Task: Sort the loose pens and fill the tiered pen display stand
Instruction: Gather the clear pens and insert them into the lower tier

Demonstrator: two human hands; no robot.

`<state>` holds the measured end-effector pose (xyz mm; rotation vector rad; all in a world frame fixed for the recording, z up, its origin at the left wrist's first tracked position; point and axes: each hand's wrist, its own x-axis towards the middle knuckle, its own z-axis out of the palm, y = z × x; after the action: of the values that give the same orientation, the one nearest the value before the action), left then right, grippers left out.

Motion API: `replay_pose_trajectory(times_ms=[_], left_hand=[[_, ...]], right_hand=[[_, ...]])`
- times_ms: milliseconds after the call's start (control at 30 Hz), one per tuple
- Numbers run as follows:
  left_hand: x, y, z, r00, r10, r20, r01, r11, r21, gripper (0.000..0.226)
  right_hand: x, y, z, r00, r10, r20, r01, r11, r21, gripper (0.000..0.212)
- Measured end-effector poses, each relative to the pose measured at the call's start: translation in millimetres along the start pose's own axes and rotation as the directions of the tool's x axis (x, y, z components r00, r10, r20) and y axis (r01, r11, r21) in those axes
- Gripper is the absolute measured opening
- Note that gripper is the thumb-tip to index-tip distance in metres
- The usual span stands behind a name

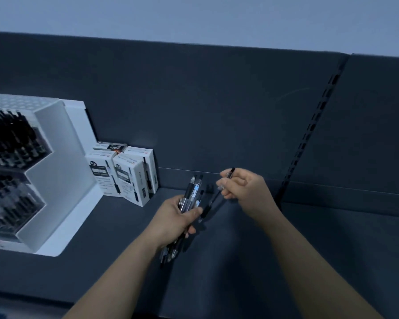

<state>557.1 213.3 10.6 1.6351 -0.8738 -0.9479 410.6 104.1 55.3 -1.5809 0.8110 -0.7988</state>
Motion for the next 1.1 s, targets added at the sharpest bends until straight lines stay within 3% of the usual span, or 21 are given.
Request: replay_pose_trajectory(times_ms=[367, 800, 867, 1000, 1033, 1100], left_hand=[[-34.3, -12.2, -125.5, 0.990, 0.093, 0.106, -0.099, 0.994, 0.055, 0.008], [-122.9, -21.9, -243.2, 0.964, 0.262, -0.041, -0.246, 0.942, 0.229, 0.006], [-136.8, -27.7, -268.6, 0.964, 0.255, -0.076, -0.231, 0.943, 0.239, 0.012], [-153.8, -44.3, -318.7, 0.961, 0.209, -0.181, -0.168, 0.961, 0.220, 0.050], [-157.2, -46.3, -331.2, 0.956, 0.206, -0.207, -0.158, 0.961, 0.225, 0.053], [-159.9, -50.2, -358.4, 0.942, 0.220, -0.252, -0.166, 0.962, 0.219, 0.038]], right_hand=[[-31.2, -30.7, 131.5, 0.988, 0.030, -0.151, -0.022, 0.998, 0.060, 0.020], [-72.3, -87.9, 245.4, 0.982, -0.155, -0.111, 0.156, 0.988, -0.004, 0.017], [-78.1, -95.7, 267.2, 0.976, -0.185, -0.114, 0.188, 0.982, 0.020, 0.017], [-86.8, -114.0, 311.9, 0.958, -0.271, -0.097, 0.275, 0.961, 0.030, 0.019], [-87.1, -118.7, 323.9, 0.951, -0.296, -0.094, 0.298, 0.954, 0.008, 0.018], [-85.3, -127.1, 349.2, 0.937, -0.336, -0.096, 0.332, 0.942, -0.053, 0.015]])
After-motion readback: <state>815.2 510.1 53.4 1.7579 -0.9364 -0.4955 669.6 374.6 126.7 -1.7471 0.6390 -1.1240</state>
